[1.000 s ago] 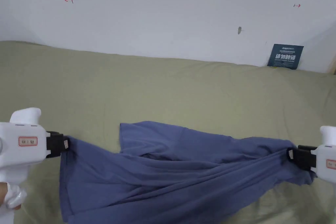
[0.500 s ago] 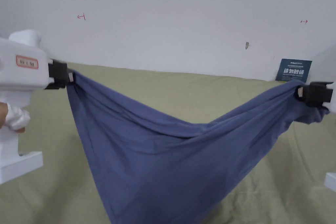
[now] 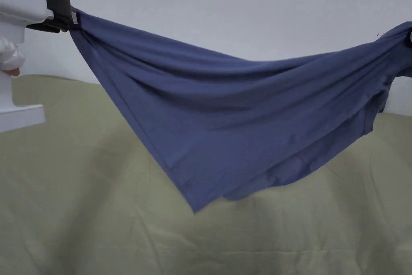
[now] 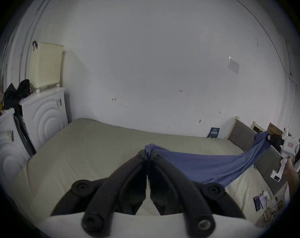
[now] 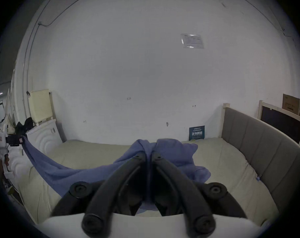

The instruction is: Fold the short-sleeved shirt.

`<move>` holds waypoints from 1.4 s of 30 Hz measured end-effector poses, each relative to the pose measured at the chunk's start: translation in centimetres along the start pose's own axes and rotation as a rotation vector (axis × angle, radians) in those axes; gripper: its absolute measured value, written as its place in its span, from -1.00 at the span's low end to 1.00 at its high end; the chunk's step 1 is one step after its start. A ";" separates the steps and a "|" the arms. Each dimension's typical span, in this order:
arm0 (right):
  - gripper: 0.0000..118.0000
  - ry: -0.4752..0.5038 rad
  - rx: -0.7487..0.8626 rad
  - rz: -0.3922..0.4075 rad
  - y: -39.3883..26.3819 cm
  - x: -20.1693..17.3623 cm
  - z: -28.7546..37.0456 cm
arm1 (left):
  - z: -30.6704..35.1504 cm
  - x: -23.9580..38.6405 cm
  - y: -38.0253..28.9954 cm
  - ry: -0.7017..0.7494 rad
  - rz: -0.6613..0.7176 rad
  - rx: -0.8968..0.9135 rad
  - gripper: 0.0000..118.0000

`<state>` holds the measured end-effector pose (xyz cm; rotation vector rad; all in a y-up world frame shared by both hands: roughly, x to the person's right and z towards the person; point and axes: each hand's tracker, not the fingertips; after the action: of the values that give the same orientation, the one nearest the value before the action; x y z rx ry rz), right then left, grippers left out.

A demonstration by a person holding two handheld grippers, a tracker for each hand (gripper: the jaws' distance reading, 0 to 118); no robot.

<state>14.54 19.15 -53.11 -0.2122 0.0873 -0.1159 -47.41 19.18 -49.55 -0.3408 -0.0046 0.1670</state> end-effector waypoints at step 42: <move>-0.88 0.051 -0.427 -0.025 -23.9 6.3 8.4 | 3.5 -7.1 -25.6 -0.091 0.140 -0.349 -1.00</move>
<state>19.04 -3.14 -40.29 -0.6367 0.1602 -0.1264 -50.36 -4.61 -37.50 -0.6824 -0.1010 0.3220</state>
